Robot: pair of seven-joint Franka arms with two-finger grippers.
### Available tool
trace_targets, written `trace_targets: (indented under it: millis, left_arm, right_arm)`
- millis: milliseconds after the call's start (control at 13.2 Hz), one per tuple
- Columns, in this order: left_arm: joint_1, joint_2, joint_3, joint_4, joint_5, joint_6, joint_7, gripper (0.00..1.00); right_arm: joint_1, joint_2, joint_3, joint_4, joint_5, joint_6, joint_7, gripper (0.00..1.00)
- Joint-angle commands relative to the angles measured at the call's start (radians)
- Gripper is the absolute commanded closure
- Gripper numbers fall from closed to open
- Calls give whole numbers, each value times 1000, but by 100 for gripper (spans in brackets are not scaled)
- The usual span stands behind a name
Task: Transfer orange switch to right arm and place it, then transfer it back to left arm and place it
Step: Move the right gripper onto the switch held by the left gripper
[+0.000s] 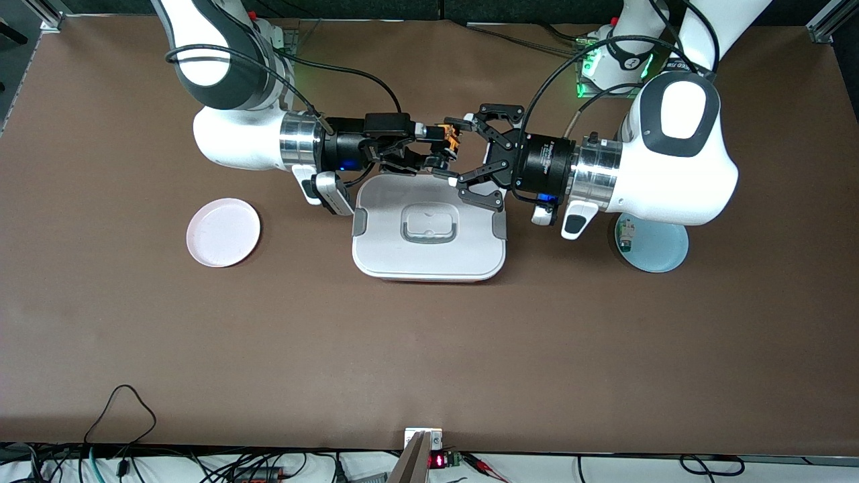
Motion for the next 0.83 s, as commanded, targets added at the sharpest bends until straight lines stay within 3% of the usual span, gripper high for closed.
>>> trace_targets:
  millis: [0,227,530,757]
  left_arm:
    - [-1,18,-3,32,-16,-1,-18,90]
    - [-1,18,-3,32,-11,-1,-20,90]
    - [-3,18,-3,36,-8,-1,-24,90]
    - [-3,18,-3,36,-8,-1,-24,90]
  right_arm:
    - [9,-21,-1,-15,20,15,-12,4]
    - [5,-22,-1,-12,22,15,-17,10]
    - [1,-33,-1,-11,20,15,-20,43]
    - [-7,-34,-2,3,19,15,-20,56]
